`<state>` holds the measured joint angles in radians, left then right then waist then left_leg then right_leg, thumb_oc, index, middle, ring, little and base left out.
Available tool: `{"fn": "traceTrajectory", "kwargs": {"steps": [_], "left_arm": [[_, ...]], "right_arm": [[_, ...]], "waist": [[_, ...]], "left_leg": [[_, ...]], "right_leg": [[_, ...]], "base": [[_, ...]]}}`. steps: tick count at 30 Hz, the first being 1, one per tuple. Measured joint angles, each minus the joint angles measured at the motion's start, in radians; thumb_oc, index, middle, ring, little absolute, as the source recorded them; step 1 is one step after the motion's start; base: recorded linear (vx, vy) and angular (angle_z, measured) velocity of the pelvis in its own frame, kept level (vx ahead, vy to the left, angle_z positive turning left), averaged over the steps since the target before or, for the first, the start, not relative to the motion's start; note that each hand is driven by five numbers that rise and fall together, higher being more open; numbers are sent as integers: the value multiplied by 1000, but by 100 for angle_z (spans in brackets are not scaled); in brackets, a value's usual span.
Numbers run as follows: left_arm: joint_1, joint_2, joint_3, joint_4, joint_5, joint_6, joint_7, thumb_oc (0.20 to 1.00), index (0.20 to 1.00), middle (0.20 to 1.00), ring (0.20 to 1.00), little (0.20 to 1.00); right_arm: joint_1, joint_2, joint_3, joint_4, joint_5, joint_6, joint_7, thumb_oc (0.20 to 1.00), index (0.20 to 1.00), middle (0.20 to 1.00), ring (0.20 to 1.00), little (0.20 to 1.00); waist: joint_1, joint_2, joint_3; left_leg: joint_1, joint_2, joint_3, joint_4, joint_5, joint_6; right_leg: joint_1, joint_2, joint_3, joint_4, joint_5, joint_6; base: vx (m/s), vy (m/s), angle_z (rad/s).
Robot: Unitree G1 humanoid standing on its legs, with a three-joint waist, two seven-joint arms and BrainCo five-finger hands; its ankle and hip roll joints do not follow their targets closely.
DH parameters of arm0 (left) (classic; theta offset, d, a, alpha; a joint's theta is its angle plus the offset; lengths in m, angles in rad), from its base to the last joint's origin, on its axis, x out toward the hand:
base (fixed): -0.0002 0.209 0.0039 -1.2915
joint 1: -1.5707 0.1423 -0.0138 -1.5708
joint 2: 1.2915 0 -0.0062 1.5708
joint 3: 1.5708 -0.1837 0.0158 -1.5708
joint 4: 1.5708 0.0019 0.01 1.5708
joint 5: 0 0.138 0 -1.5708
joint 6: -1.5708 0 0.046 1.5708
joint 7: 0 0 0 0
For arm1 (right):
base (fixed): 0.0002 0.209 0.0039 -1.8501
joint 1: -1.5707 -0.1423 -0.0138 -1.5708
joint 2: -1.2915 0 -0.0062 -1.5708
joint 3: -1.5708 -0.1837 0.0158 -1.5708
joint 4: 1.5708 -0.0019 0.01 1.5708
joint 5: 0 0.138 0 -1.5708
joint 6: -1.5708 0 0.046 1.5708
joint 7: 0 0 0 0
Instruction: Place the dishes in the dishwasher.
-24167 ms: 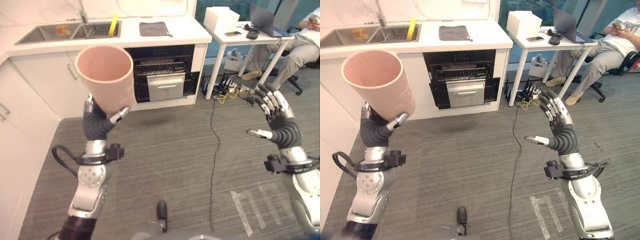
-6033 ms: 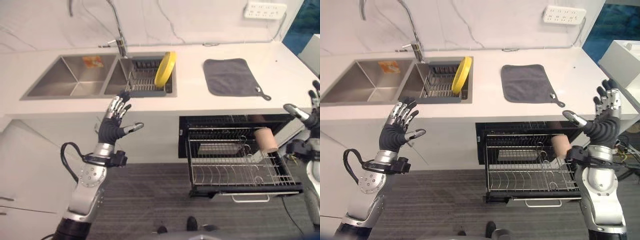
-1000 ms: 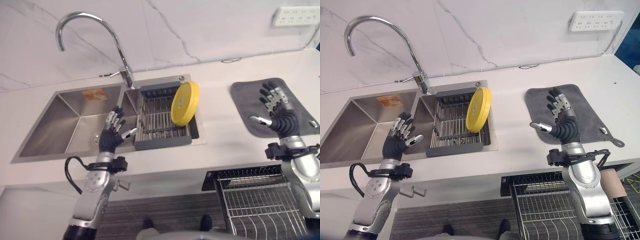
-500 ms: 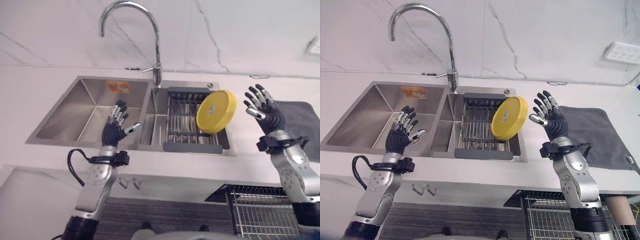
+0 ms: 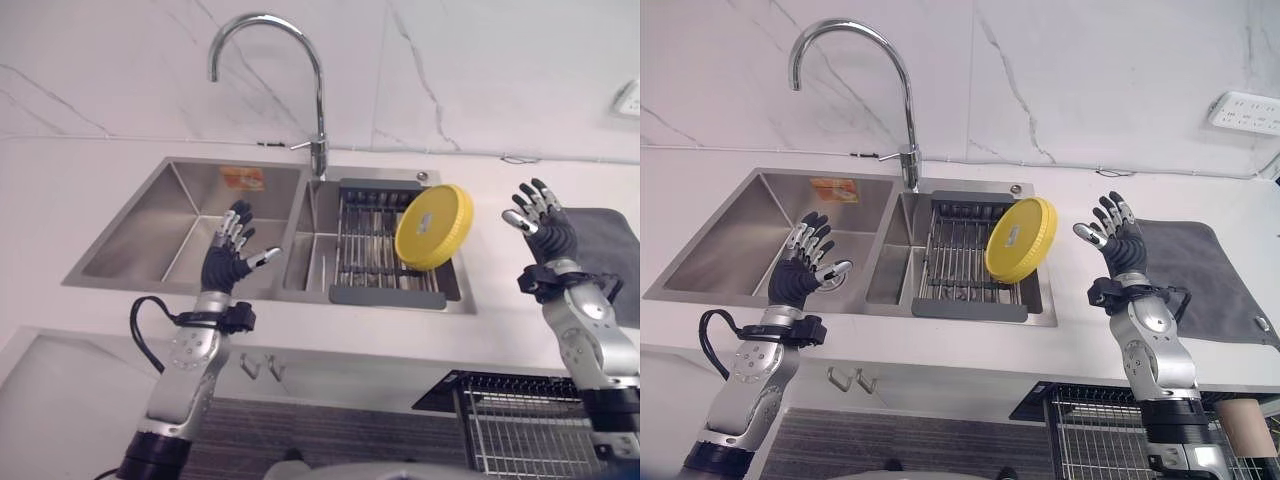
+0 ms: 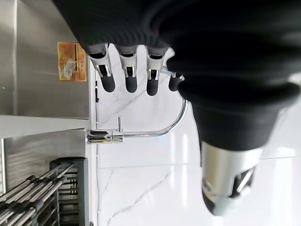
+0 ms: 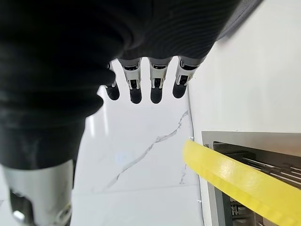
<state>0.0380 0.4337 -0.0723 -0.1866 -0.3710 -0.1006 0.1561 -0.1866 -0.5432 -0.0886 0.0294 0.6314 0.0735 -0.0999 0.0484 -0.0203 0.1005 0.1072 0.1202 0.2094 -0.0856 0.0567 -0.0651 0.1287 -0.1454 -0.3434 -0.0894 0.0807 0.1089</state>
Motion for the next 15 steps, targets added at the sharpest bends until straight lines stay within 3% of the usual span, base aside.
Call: {"fn": "traceTrajectory", "kwargs": {"steps": [15], "left_arm": [[-10, 13, -6, 10, -1, 1, 7, 1000, 1000, 1000, 1000, 1000]], "right_arm": [[-124, -19, 40, 179, 79, 92, -45, 1000, 1000, 1000, 1000, 1000]], "waist": [[21, 9, -7]], "left_leg": [[0, 0, -22, 0, 4, -1]], "right_leg": [[13, 2, -21, 0, -1, -1]], "base": [[5, 4, 4]]}}
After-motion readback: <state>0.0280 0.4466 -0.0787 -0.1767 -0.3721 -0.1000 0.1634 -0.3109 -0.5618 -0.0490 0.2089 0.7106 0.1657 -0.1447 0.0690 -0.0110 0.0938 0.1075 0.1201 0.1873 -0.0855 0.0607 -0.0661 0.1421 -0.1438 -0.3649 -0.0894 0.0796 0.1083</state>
